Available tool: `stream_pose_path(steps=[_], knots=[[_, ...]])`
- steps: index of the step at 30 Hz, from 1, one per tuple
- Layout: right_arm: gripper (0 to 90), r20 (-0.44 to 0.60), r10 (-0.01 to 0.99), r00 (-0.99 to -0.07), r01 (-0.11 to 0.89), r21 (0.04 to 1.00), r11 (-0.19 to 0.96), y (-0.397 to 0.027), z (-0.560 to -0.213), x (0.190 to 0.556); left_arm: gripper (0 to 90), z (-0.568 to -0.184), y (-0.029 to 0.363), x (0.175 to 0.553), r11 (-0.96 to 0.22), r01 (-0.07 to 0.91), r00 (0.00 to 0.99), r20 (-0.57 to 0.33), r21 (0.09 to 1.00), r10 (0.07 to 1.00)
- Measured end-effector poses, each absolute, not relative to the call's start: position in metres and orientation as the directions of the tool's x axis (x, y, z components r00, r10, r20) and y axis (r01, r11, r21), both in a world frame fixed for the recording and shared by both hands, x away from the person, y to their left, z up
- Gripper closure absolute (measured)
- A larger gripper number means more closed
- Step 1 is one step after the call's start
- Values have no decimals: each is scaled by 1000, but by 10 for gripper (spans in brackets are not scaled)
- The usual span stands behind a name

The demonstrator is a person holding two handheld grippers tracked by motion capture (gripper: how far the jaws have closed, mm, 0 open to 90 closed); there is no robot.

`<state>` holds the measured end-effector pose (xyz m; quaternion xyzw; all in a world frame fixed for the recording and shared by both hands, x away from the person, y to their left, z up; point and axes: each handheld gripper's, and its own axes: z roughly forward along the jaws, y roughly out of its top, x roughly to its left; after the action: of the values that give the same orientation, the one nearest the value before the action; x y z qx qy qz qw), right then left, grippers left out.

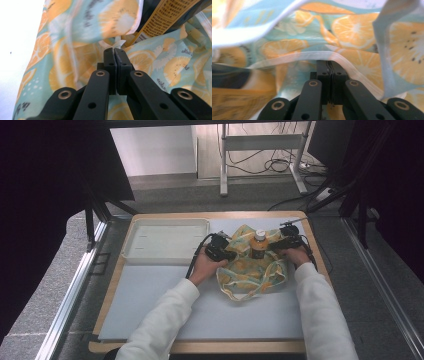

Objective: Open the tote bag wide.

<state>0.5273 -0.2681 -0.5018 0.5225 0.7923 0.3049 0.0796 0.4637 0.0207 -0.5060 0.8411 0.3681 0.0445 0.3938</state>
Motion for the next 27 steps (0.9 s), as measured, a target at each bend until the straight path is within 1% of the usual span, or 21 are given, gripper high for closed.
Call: stream_pose_path(steps=[7,11,16,27], knots=[[889,171,896,-409,780,575,246,-274,-506,529,890,-505,24,464,-412,587,721,-218,697,658],[889,145,892,-428,763,587,270,-271,-503,526,889,-505,24,463,-411,588,719,-218,697,659],[890,122,870,-478,718,624,307,-269,-487,514,889,-506,24,463,-413,587,721,-217,697,658],[890,111,841,-530,662,674,328,-277,-467,487,886,-499,25,458,-397,576,726,-224,715,651]])
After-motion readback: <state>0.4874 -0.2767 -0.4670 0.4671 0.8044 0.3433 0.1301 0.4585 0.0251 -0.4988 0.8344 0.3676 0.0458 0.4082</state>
